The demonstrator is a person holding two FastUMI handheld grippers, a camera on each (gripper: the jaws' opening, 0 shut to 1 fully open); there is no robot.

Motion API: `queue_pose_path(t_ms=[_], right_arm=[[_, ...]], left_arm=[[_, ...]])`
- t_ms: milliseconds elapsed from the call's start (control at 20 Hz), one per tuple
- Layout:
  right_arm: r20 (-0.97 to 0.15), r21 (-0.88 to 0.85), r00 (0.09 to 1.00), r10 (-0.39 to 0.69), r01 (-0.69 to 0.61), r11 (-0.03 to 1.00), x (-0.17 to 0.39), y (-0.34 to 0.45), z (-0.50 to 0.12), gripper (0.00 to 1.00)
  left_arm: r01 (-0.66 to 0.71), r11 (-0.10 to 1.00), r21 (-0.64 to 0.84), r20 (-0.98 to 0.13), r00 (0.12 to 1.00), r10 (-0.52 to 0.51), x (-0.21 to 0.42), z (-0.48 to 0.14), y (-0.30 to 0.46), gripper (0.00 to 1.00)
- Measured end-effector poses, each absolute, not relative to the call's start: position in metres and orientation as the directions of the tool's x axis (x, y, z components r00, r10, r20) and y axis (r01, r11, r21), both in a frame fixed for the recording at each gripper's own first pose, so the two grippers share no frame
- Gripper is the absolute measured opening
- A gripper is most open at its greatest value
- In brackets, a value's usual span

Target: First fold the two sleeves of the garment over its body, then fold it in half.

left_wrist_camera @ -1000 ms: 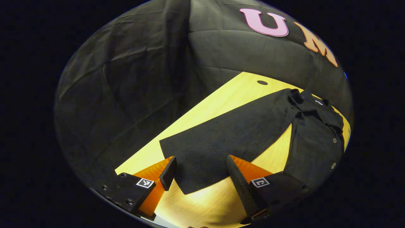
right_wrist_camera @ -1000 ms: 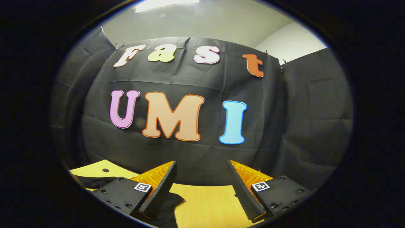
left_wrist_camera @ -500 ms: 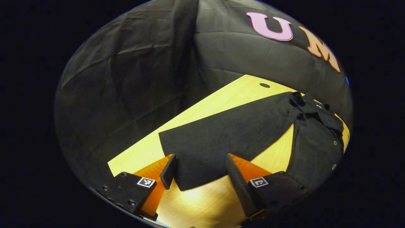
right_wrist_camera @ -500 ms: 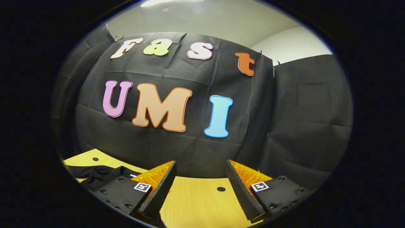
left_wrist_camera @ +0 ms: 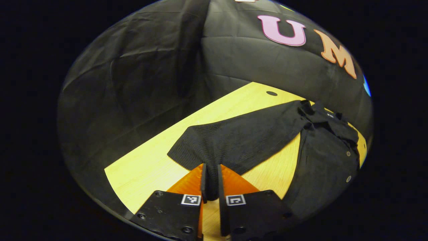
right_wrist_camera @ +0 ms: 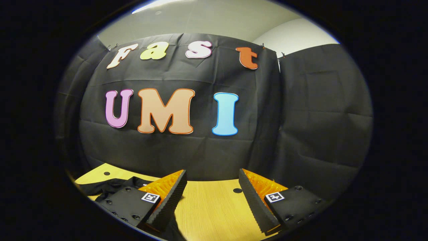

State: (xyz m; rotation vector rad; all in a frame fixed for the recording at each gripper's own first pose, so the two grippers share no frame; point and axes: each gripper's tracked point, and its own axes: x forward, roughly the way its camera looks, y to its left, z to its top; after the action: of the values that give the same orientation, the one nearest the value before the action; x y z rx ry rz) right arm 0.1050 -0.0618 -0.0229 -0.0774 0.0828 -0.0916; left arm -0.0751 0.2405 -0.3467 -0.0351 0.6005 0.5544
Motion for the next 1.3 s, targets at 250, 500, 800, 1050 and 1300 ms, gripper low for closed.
queue_pose_path(t_ms=[250,500,800,1050,1300], right_arm=[[-0.07,-0.089,0.987,-0.141,0.135,0.987,0.092,-0.08,-0.018,0.99],[-0.069,-0.096,0.981,-0.181,0.174,0.98,0.078,-0.096,-0.016,0.96],[-0.082,-0.095,0.969,-0.232,0.224,0.97,0.064,-0.119,-0.021,0.99],[-0.121,-0.091,0.957,-0.265,0.256,0.962,0.051,-0.137,-0.037,0.96],[-0.134,-0.063,0.944,-0.302,0.296,0.953,0.035,-0.16,-0.046,1.0]], left_arm=[[-0.55,0.833,-0.067,-0.563,0.71,0.423,-0.077,-0.345,0.247,0.0],[-0.535,0.84,-0.089,-0.553,0.728,0.405,-0.075,-0.328,0.243,0.0],[-0.441,0.885,-0.148,-0.438,0.832,0.341,-0.032,-0.258,0.224,0.0],[-0.299,0.94,-0.162,-0.314,0.919,0.238,0.041,-0.189,0.19,0.0],[-0.103,0.98,-0.168,-0.243,0.968,0.06,0.123,-0.139,0.114,0.0]])
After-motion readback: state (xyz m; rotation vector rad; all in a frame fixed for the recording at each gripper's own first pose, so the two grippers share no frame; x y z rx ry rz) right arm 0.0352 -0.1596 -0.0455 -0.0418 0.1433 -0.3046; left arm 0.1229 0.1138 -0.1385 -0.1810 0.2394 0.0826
